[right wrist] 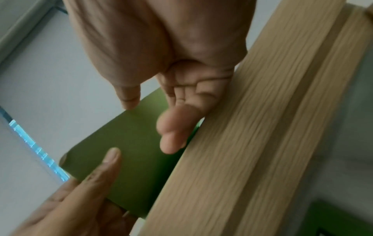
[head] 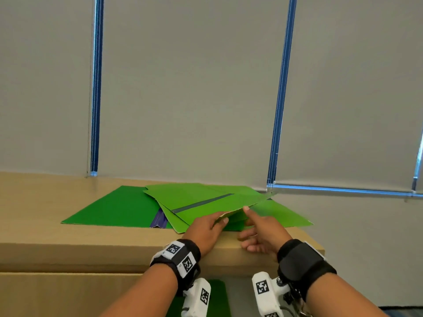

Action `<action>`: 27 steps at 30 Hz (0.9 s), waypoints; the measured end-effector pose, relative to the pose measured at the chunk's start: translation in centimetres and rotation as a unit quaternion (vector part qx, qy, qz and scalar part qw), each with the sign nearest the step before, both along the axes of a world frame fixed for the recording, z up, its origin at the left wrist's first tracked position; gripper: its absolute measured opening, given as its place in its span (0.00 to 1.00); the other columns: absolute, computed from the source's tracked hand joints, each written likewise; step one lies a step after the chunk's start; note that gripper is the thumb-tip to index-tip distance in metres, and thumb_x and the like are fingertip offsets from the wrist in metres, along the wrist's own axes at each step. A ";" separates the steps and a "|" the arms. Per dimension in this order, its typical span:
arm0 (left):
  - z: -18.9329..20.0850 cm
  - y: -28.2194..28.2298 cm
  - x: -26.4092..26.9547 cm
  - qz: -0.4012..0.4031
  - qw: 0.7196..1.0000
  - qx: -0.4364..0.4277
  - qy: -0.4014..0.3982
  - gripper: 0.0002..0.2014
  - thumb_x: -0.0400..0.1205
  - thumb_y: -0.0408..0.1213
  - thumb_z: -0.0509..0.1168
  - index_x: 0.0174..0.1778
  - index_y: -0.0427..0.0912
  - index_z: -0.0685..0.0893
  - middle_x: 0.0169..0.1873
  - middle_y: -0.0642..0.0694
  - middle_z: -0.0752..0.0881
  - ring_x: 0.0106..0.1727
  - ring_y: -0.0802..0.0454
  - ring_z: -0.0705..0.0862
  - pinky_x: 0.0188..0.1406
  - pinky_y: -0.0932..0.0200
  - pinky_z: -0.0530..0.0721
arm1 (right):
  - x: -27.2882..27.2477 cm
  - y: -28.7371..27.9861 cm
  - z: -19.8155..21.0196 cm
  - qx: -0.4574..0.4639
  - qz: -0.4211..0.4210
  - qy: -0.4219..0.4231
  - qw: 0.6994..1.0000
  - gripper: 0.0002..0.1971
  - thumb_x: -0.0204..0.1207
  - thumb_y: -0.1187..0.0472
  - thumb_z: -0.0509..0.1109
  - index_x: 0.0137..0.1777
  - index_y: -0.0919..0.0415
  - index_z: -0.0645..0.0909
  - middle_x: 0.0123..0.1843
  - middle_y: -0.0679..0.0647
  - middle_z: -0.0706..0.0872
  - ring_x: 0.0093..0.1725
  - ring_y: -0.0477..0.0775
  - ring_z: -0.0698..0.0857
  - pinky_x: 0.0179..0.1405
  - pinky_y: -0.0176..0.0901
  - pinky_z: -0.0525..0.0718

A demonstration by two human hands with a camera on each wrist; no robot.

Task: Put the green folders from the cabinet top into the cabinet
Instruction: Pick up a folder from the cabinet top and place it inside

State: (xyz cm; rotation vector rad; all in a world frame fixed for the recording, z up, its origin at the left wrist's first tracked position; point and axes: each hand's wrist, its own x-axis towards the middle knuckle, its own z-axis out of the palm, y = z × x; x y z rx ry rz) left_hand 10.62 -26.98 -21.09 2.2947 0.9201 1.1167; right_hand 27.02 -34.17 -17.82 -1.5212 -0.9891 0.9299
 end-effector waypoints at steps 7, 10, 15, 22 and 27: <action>0.0 -1.2 -0.2 -0.072 0.997 -0.017 0.024 0.24 0.74 0.55 0.59 0.67 0.60 0.83 0.67 0.56 0.83 0.67 0.62 0.78 0.72 0.61 0.72 | 0.6 2.2 -1.0 0.158 0.011 0.278 0.947 0.12 0.76 0.78 0.58 0.56 0.66 0.75 0.55 0.70 0.84 0.50 0.67 0.86 0.41 0.57 0.89; 0.4 -1.4 -0.6 -0.039 0.996 -0.036 -0.072 0.23 0.80 0.57 0.60 0.70 0.56 0.80 0.69 0.56 0.80 0.68 0.64 0.75 0.72 0.62 0.69 | 0.9 2.1 -1.9 0.210 -0.031 0.275 0.938 0.27 0.68 0.85 0.50 0.66 0.71 0.74 0.65 0.72 0.82 0.63 0.73 0.82 0.61 0.69 0.82; 0.5 -0.6 -3.9 0.105 0.977 0.014 -0.183 0.23 0.84 0.41 0.65 0.76 0.50 0.73 0.73 0.58 0.70 0.74 0.65 0.65 0.71 0.68 0.59 | 2.5 -0.7 -3.0 0.265 -0.008 0.238 0.934 0.32 0.67 0.85 0.49 0.69 0.65 0.75 0.69 0.68 0.81 0.69 0.71 0.79 0.69 0.73 0.75; -0.1 -4.6 -7.5 0.073 0.964 0.016 -0.256 0.28 0.82 0.59 0.60 0.79 0.60 0.67 0.75 0.63 0.73 0.75 0.67 0.70 0.74 0.57 0.69 | 2.6 -3.8 -5.1 0.338 0.054 0.198 0.919 0.35 0.71 0.84 0.50 0.71 0.55 0.76 0.67 0.60 0.85 0.65 0.62 0.84 0.63 0.63 0.83; -2.3 -10.1 -8.0 0.060 0.958 0.079 -0.269 0.17 0.80 0.57 0.61 0.65 0.64 0.79 0.55 0.67 0.86 0.58 0.70 0.82 0.52 0.64 0.78 | 1.3 -4.1 -8.3 0.375 0.041 0.144 0.915 0.33 0.76 0.82 0.57 0.75 0.50 0.72 0.68 0.49 0.85 0.68 0.52 0.83 0.66 0.50 0.83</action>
